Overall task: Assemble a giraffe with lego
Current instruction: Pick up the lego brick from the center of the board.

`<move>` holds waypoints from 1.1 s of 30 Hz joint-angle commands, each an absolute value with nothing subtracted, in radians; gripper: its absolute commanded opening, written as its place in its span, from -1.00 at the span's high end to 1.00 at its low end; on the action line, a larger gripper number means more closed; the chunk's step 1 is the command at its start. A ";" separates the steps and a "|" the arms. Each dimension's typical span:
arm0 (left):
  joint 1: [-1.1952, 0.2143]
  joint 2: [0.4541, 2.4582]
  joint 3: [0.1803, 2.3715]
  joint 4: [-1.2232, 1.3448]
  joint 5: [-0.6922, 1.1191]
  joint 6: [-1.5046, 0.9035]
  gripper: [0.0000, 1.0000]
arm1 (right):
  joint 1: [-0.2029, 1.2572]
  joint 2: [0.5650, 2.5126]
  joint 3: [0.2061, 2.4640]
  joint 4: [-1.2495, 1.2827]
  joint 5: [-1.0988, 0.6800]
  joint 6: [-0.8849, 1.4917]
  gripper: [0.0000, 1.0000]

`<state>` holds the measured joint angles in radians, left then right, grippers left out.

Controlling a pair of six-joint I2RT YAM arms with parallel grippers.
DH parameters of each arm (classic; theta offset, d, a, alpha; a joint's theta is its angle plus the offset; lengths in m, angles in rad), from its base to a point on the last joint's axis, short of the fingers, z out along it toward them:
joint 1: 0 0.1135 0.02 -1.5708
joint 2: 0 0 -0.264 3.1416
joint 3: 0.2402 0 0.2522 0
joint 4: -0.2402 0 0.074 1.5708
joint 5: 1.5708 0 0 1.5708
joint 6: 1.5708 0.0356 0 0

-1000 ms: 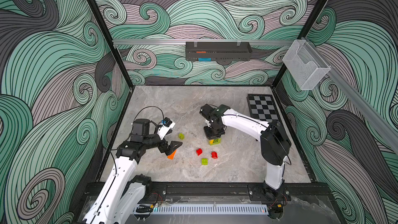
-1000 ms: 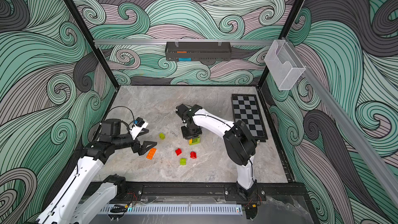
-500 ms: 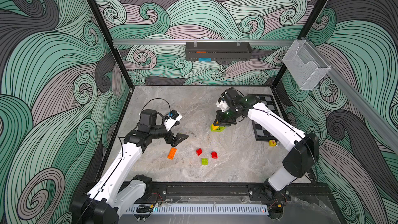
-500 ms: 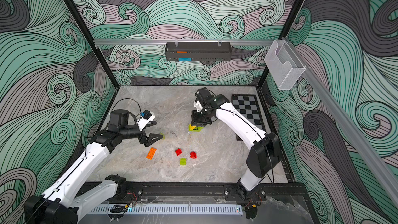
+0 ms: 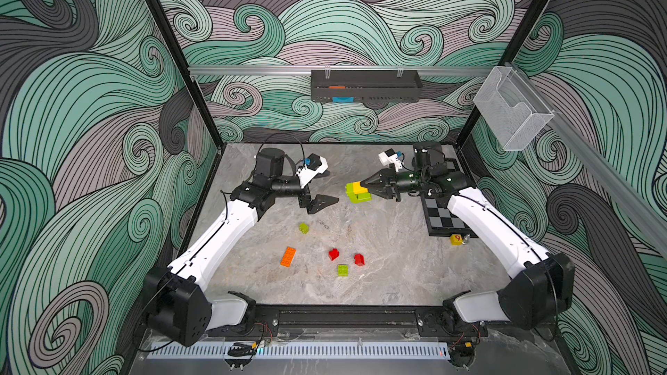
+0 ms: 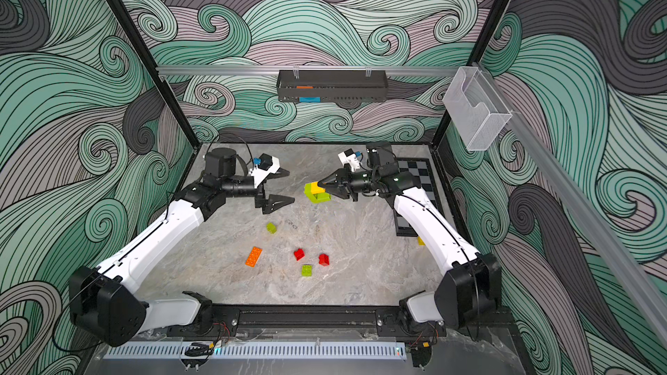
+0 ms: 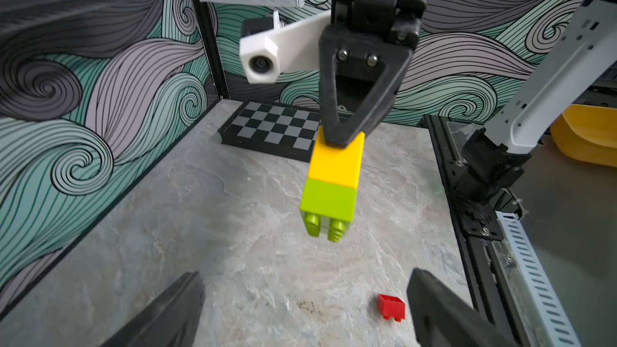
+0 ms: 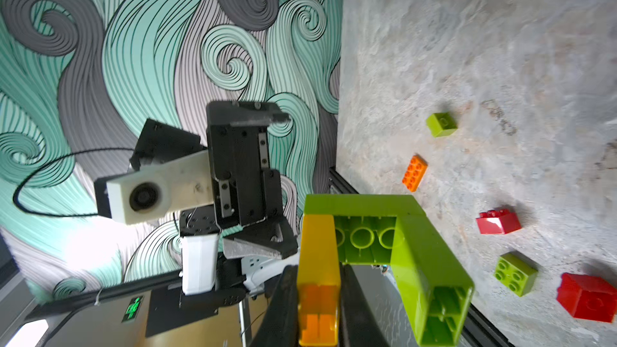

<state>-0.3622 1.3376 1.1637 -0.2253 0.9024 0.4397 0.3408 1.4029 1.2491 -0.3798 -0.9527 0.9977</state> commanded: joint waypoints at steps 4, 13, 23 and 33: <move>-0.389 1.406 1.287 -0.204 1.011 0.464 -0.97 | 0.333 1.366 1.217 -0.132 -1.091 1.175 1.00; -0.429 1.416 1.325 -0.359 1.119 0.569 -0.92 | 0.333 1.349 1.180 0.033 -1.111 1.313 1.00; -0.450 1.459 1.352 -0.338 1.091 0.537 -0.69 | 0.334 1.333 1.180 0.034 -1.114 1.322 1.00; -0.457 1.468 1.378 -0.375 1.088 0.546 0.37 | 0.336 1.328 1.173 0.037 -1.116 1.319 0.95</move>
